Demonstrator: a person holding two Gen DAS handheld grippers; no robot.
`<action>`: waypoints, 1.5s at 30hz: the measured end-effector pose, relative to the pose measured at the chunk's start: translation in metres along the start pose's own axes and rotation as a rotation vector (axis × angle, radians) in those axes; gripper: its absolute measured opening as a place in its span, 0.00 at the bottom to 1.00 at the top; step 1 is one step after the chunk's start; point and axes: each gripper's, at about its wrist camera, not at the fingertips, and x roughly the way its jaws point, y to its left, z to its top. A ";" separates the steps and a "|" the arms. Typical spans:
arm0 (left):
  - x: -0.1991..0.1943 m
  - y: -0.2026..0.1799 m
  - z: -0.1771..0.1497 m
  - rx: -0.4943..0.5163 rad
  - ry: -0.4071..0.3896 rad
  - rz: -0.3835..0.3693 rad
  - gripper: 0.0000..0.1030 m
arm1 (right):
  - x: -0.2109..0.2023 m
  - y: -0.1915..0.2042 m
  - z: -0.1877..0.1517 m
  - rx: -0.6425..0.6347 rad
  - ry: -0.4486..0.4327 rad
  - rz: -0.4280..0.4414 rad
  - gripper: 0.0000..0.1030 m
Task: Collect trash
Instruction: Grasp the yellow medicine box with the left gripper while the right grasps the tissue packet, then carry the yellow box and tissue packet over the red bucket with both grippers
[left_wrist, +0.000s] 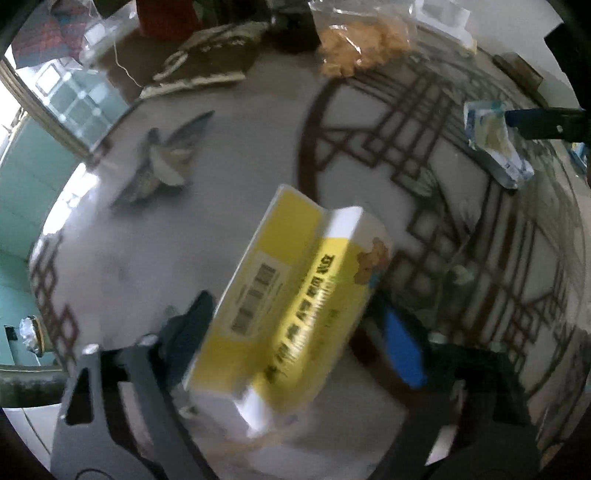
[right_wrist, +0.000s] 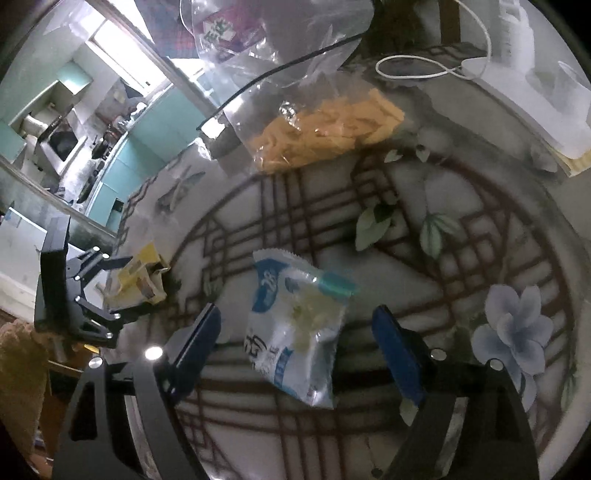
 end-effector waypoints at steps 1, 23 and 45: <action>0.002 -0.002 -0.002 -0.011 -0.004 -0.008 0.73 | 0.005 0.003 -0.001 -0.009 0.009 -0.013 0.79; -0.109 -0.059 -0.102 -0.733 -0.330 0.003 0.35 | -0.025 0.070 -0.047 -0.235 -0.011 -0.082 0.12; -0.237 -0.131 -0.242 -1.054 -0.430 0.250 0.38 | -0.089 0.181 -0.137 -0.462 -0.045 0.096 0.12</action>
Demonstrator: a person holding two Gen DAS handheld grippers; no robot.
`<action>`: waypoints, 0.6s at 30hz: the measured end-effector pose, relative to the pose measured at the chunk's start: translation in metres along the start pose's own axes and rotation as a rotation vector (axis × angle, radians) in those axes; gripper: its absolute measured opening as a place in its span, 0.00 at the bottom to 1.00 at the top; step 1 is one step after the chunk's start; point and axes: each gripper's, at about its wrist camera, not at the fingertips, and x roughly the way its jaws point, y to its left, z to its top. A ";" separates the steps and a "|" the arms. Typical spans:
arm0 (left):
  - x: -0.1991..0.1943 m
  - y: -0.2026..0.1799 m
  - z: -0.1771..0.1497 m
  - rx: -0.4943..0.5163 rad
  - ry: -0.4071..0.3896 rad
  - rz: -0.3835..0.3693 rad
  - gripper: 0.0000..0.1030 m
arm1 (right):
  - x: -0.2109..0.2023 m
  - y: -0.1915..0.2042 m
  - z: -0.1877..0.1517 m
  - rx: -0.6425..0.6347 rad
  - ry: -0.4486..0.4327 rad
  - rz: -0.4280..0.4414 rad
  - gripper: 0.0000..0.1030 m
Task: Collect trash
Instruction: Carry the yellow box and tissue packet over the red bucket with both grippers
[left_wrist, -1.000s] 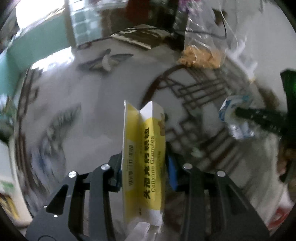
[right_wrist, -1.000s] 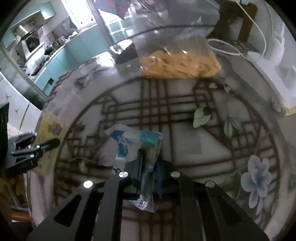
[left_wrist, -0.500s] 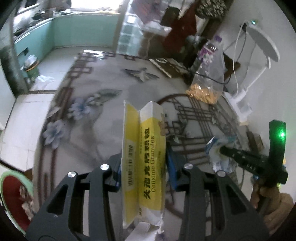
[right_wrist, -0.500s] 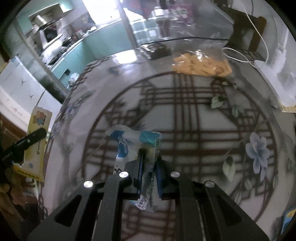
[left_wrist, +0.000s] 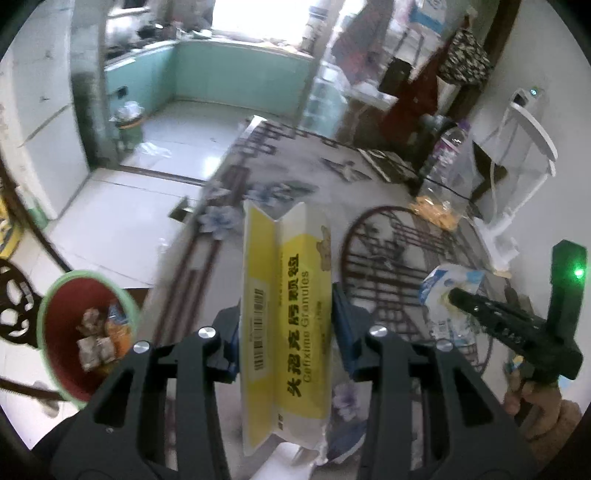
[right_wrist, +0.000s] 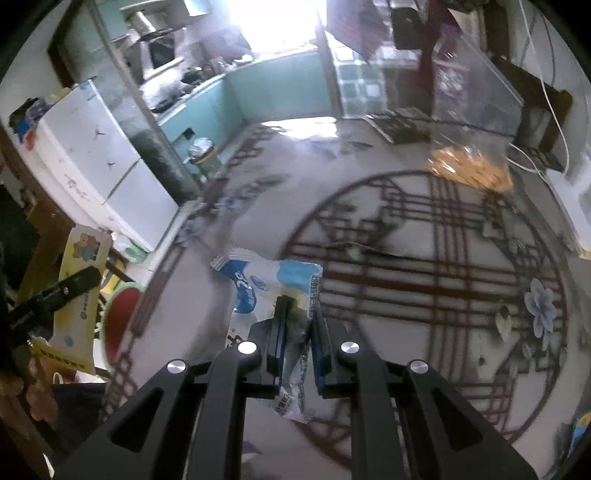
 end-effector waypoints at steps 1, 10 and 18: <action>-0.004 0.002 -0.002 -0.001 -0.006 0.023 0.38 | -0.002 0.008 0.001 -0.014 -0.005 0.011 0.12; -0.047 0.033 -0.010 -0.032 -0.087 0.159 0.39 | -0.002 0.079 0.007 -0.136 -0.022 0.106 0.12; -0.065 0.064 -0.006 -0.080 -0.122 0.210 0.39 | 0.005 0.132 0.015 -0.218 -0.033 0.180 0.12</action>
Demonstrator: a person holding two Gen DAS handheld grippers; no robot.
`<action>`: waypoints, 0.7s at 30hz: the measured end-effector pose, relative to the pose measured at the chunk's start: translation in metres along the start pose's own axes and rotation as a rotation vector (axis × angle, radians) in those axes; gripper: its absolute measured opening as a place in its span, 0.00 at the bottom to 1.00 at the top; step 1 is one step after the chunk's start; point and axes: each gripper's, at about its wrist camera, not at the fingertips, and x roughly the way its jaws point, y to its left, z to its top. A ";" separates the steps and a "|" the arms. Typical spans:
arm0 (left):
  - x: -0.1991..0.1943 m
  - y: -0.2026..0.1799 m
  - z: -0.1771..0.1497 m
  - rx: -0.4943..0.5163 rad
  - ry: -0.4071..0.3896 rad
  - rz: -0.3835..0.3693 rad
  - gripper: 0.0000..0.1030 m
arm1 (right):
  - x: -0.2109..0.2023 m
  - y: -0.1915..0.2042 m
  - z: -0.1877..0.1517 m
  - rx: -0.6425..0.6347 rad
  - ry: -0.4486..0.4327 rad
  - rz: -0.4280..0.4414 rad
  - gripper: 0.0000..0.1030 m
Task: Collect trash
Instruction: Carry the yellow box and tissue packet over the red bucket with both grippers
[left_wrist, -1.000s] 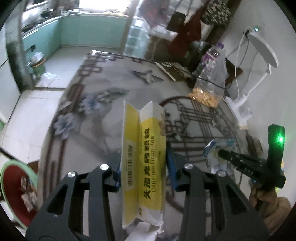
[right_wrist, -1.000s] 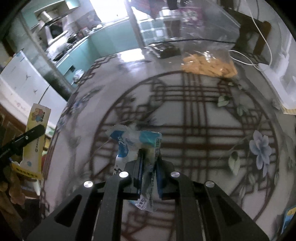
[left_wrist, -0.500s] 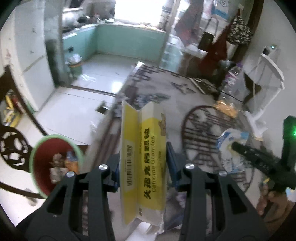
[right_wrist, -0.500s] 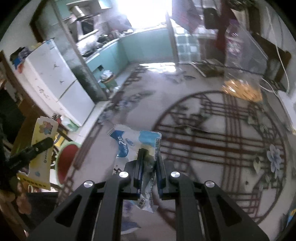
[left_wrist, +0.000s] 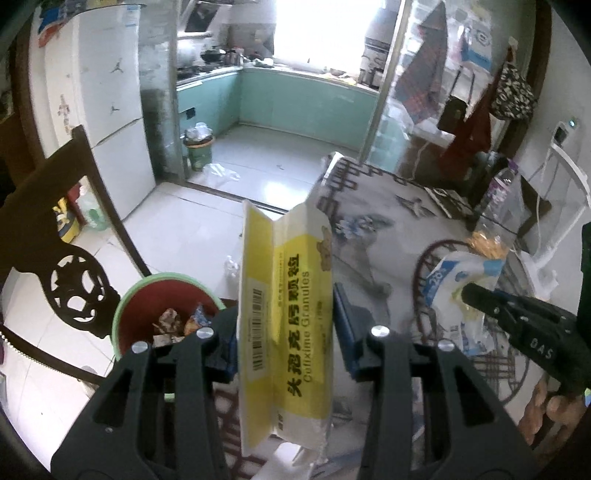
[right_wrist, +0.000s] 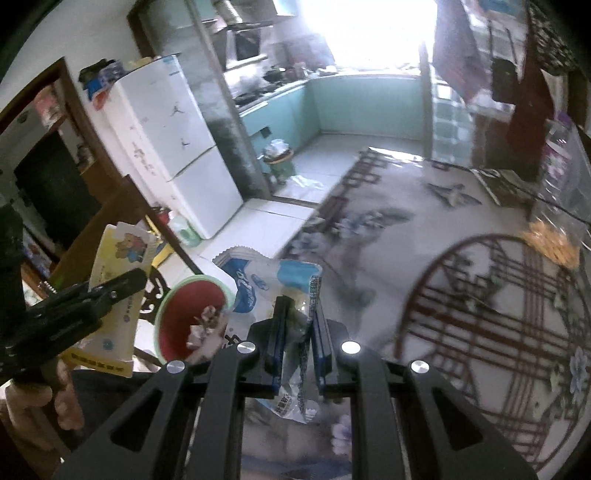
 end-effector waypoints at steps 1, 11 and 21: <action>-0.001 0.002 0.001 -0.004 -0.004 0.004 0.39 | 0.002 0.004 0.002 -0.003 0.000 0.007 0.12; 0.008 0.047 0.010 -0.028 0.001 0.075 0.40 | 0.029 0.048 0.014 -0.034 0.002 0.081 0.13; 0.026 0.097 0.010 -0.070 0.030 0.131 0.40 | 0.061 0.070 0.019 -0.030 0.028 0.094 0.14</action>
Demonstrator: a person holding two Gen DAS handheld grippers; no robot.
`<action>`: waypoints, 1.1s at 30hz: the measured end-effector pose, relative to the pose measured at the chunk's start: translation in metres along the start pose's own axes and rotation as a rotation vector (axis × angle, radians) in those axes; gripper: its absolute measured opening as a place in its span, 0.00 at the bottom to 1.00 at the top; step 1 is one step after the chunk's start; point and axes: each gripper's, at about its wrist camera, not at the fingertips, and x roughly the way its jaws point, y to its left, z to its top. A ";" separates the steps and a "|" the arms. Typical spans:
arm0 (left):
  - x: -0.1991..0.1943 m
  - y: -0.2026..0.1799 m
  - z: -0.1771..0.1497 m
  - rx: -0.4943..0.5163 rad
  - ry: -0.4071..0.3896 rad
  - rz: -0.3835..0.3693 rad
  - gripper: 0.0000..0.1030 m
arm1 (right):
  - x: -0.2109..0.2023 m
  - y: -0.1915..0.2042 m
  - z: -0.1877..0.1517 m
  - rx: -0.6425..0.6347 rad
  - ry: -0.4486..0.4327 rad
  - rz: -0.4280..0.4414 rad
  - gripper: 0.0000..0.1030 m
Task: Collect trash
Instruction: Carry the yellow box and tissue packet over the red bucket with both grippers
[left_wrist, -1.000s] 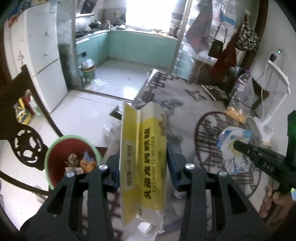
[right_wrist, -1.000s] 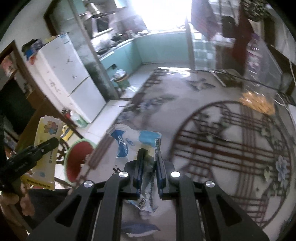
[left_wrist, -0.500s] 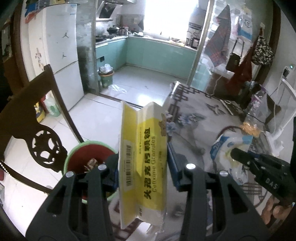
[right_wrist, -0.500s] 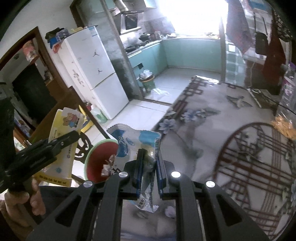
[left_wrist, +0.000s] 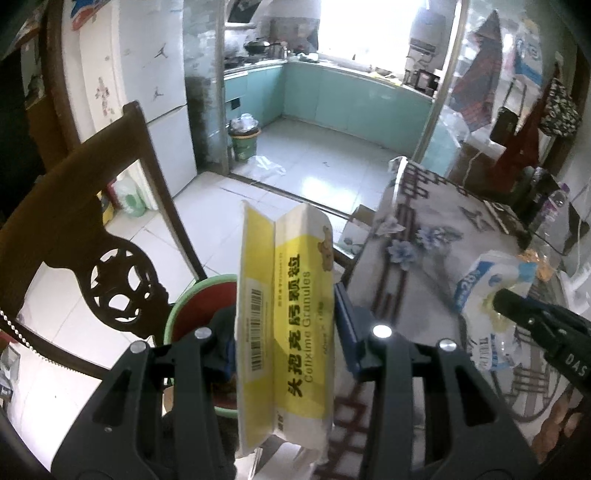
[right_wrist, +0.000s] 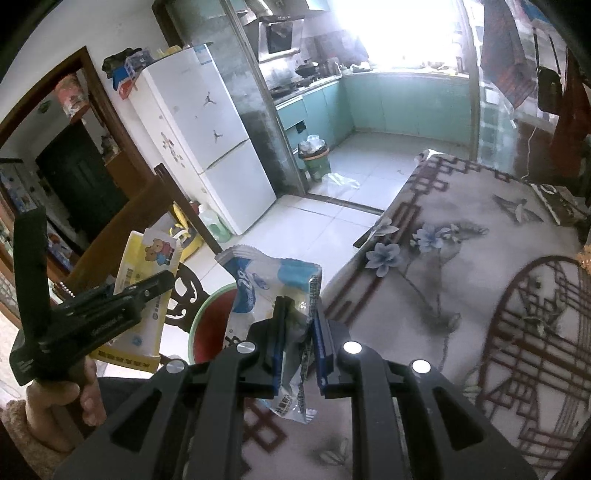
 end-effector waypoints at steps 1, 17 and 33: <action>0.002 0.003 0.000 -0.005 0.002 0.002 0.40 | 0.003 0.001 -0.001 0.002 0.005 0.003 0.14; 0.035 0.041 0.014 -0.050 0.023 0.051 0.42 | 0.055 0.031 0.003 -0.022 0.074 0.032 0.15; 0.074 0.083 0.015 -0.072 0.089 0.122 0.43 | 0.112 0.064 0.009 -0.074 0.144 0.072 0.15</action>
